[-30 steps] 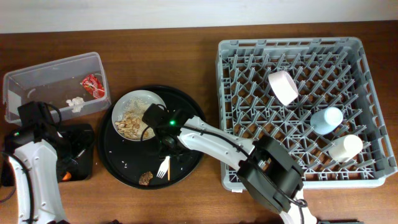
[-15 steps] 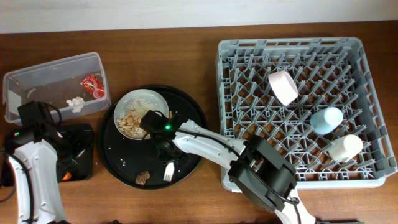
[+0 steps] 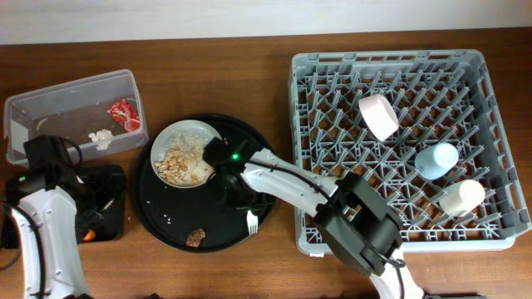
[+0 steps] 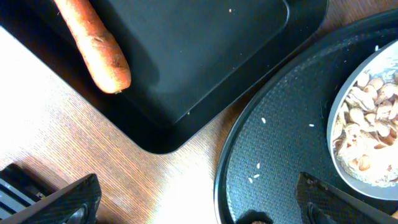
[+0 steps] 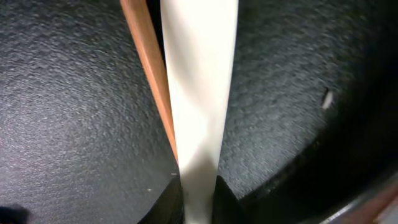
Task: Sort waste into correct bins and load items into the dishwasher rack
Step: 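Reach the right gripper to the plate and grasp the white fork, then place the white fork upright in the rack's left side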
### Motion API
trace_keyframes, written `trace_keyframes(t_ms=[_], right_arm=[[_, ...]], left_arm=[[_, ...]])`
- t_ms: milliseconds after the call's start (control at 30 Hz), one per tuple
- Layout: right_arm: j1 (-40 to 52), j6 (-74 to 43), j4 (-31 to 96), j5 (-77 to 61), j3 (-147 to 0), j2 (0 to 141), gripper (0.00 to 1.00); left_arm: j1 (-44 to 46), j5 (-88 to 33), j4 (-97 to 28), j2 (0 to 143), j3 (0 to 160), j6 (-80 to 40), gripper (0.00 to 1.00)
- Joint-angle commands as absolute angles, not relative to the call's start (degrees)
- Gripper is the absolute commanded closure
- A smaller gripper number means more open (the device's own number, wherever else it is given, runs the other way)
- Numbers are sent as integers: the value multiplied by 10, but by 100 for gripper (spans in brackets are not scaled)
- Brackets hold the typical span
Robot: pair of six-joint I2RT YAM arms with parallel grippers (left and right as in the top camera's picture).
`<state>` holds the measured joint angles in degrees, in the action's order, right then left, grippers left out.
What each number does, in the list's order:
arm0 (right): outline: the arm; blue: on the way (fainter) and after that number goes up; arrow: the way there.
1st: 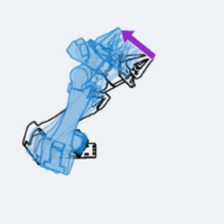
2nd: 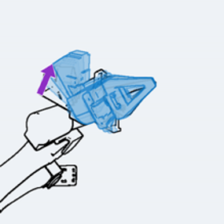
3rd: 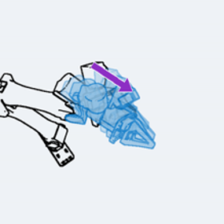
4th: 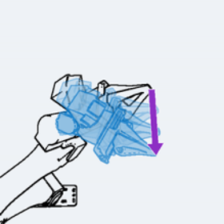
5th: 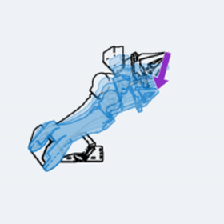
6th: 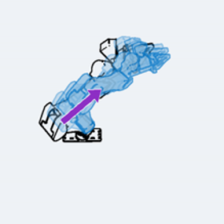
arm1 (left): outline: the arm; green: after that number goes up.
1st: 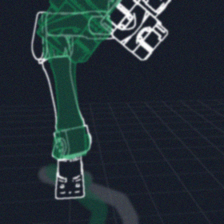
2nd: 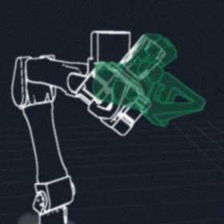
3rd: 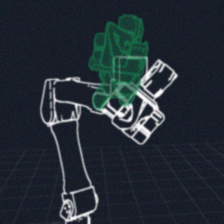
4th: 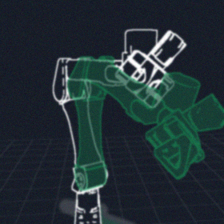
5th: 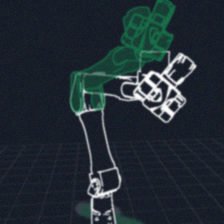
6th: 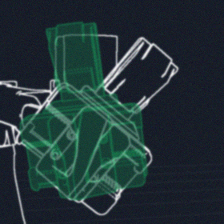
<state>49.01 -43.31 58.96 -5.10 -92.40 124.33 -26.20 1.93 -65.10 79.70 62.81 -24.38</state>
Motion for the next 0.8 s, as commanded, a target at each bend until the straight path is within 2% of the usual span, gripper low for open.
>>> trace_keyframes(t_ms=[0, 233, 467, 600, 767], right_arm=[[487, -420, 599, -38, -927, 1221, 85], [487, -418, 611, -21, -929, 1200, 86], [479, -418, 637, 28, -929, 1118, 86], [438, -418, 677, 58, -929, 1054, 86], [353, -339, 721, 56, -929, 1017, 85]], left_arm=[[-264, 26, -649, 789, 630, -235, 1], [-264, 26, -649, 789, 630, -235, 1], [-264, 26, -649, 789, 630, -235, 1], [-264, 26, -649, 789, 630, -235, 1], [-264, 26, -649, 789, 630, -235, 1]])
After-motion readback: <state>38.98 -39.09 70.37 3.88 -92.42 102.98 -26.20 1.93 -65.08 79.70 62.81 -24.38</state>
